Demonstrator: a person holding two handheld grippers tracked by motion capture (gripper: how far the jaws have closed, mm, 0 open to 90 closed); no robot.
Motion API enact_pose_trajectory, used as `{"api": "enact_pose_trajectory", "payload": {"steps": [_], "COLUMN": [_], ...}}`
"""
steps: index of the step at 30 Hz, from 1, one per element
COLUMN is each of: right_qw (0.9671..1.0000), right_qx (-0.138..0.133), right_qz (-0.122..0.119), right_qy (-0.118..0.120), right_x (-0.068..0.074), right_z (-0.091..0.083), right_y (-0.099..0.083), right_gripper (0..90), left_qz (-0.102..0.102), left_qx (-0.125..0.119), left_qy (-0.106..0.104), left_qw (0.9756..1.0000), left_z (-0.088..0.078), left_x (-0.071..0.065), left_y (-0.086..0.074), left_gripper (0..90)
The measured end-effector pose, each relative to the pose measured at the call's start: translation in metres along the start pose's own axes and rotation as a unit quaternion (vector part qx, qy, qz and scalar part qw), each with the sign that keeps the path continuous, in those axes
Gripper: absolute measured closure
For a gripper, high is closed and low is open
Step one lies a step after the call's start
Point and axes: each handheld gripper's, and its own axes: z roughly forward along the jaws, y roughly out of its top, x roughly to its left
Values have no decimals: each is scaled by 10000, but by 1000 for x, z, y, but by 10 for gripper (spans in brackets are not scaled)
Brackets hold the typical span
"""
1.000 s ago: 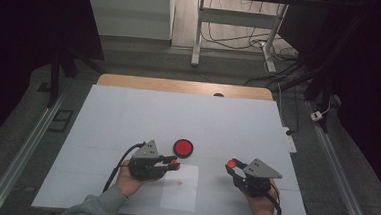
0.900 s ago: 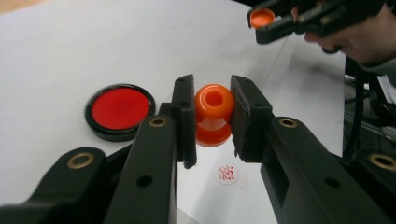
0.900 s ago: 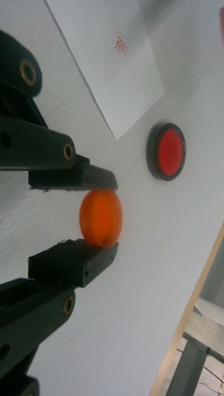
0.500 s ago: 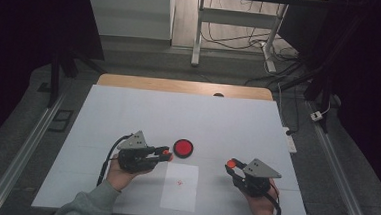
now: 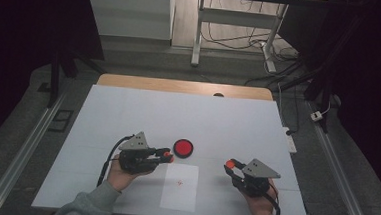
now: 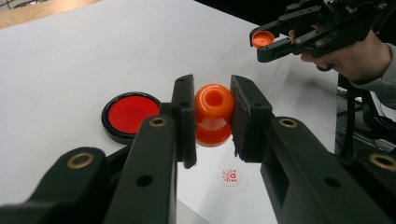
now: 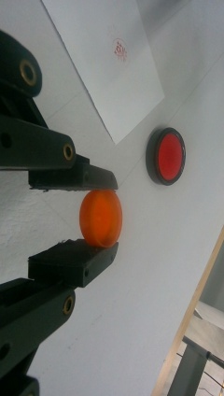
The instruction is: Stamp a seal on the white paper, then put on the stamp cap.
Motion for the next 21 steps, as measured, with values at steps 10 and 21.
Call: {"api": "enact_pose_trajectory", "payload": {"steps": [10,21], "right_qw": [10000,9996], "right_qx": [-32,-60], "right_qz": [24,-15], "right_qy": [85,273], "right_x": [4,14], "right_z": [1,7], "right_y": [2,5], "right_gripper": [639,639], "left_qz": [28,26], "left_qx": [65,89], "left_qy": [-27,-37], "left_qw": [10000,10000], "left_z": [3,5], "left_x": [-1,-1], "left_y": [-1,-2], "left_gripper": [724,724]}}
